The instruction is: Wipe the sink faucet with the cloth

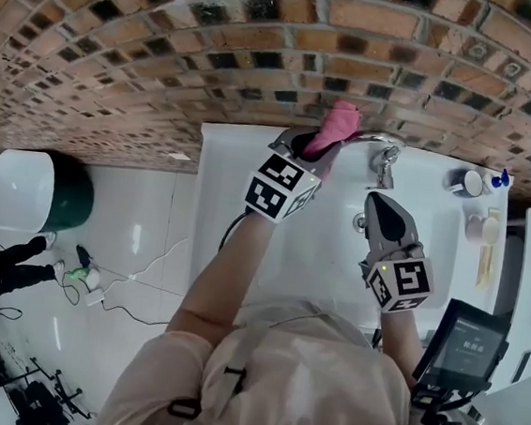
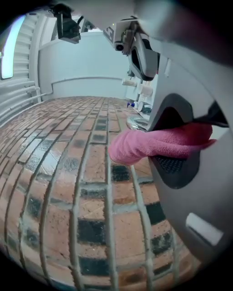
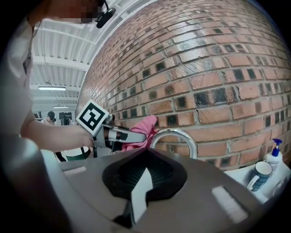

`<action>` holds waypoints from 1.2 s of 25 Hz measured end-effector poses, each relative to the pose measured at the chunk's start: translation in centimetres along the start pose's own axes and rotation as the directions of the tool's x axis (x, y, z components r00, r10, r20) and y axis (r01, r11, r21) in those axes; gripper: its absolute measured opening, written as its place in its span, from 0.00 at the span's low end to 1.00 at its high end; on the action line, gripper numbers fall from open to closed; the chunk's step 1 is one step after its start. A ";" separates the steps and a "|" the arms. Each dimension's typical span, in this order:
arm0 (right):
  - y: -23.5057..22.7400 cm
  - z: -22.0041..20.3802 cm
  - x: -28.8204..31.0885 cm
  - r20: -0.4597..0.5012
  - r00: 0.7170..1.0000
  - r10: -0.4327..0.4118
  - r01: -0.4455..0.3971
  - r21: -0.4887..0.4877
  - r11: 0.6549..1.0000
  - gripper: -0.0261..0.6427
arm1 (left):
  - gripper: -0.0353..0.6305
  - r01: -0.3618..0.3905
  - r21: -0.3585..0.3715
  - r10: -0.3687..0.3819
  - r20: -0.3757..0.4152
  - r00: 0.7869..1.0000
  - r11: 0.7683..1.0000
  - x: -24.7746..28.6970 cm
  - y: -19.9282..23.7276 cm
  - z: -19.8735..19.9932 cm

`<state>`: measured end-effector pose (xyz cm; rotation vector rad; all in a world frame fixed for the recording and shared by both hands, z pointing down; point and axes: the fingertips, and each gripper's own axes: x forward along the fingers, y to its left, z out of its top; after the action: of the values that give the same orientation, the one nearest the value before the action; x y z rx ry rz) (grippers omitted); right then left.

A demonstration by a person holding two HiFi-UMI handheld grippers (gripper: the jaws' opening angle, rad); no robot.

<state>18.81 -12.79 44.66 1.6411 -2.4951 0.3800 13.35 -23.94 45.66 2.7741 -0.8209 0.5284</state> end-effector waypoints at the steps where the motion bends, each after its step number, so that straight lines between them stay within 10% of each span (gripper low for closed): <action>1: 0.0 0.2 0.1 0.002 1.000 -0.001 0.001 -0.002 1.000 0.02 | 0.19 0.012 0.019 -0.012 0.011 1.000 1.000 0.1 -0.6 1.0; 8: 0.1 0.5 0.0 0.013 1.000 0.001 -0.001 -0.014 1.000 0.02 | 0.19 0.069 0.071 -0.071 0.022 0.997 0.995 2.3 -2.7 3.1; 22: -0.9 -0.7 -0.4 -0.019 0.999 -0.027 0.026 -0.012 1.000 0.02 | 0.19 -0.034 -0.111 0.031 -0.029 0.999 0.993 0.8 1.2 -4.2; 26: -1.5 -0.4 -0.8 -0.012 0.999 -0.040 0.040 -0.007 0.999 0.02 | 0.19 0.010 0.027 -0.012 0.084 0.996 1.000 0.3 -1.6 2.0; 30: -1.5 -0.4 -1.1 -0.010 0.999 -0.038 0.038 -0.007 0.999 0.02 | 0.19 0.022 0.178 -0.027 0.026 0.999 0.984 1.8 -4.3 5.7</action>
<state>20.59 -12.21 44.96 1.6773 -2.4514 0.3739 18.77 -22.92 40.73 2.9562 -0.7800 0.5863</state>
